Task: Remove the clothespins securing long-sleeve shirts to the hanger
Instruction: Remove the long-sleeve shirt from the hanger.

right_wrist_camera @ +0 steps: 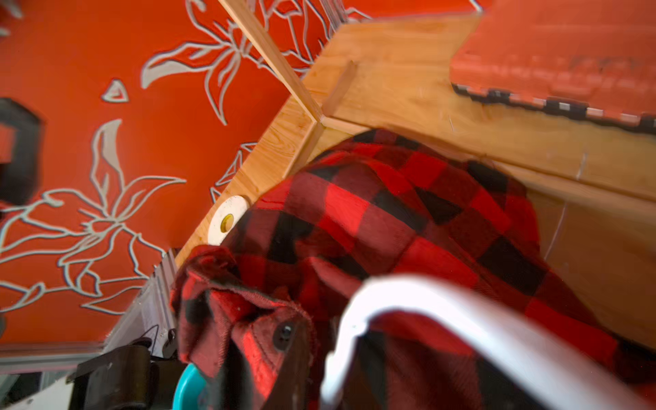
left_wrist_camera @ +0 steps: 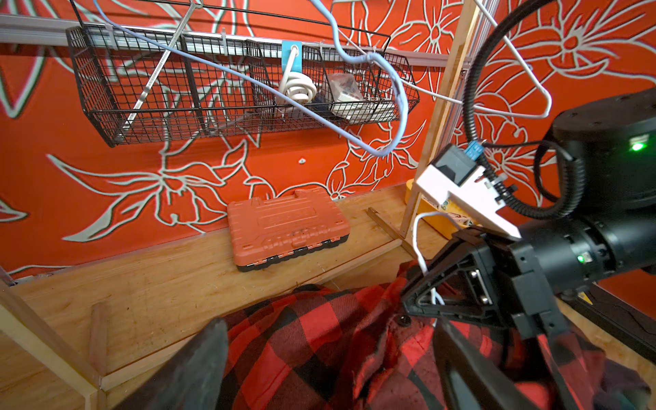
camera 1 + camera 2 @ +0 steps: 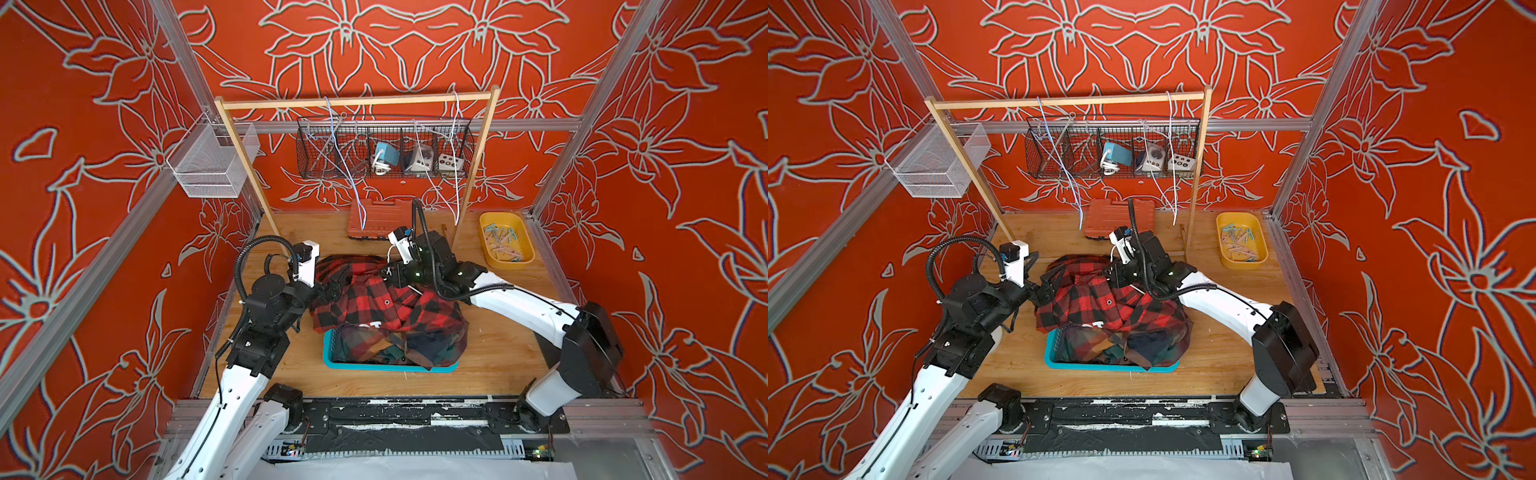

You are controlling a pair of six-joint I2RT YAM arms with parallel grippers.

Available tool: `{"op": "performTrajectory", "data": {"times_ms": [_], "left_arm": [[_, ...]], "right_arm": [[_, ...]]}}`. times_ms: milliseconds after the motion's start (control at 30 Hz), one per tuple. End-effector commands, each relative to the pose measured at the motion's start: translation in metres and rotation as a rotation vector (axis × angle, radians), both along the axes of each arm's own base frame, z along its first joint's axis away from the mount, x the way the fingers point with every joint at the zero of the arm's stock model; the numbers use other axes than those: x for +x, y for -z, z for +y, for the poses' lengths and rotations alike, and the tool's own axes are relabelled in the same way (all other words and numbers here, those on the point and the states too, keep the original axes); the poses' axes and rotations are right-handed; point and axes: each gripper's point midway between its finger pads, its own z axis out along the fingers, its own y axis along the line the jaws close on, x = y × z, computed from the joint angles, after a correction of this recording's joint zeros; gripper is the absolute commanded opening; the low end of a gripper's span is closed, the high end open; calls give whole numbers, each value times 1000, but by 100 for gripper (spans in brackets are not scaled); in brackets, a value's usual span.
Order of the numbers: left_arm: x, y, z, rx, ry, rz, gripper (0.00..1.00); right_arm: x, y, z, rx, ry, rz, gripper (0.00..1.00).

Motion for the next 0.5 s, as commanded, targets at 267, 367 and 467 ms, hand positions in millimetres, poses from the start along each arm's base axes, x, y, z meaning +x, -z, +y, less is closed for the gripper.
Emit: {"op": "performTrajectory", "data": {"times_ms": [267, 367, 467], "left_arm": [[9, -44, -13, -58, 80, -114, 86], [4, -48, -23, -61, 150, -131, 86], [-3, -48, -28, -60, 189, -143, 86]], "right_arm": [[-15, -139, -73, 77, 36, -435, 0], [-19, -165, -95, 96, 57, -505, 0], [-23, -186, -117, 133, 77, -550, 0]]}}
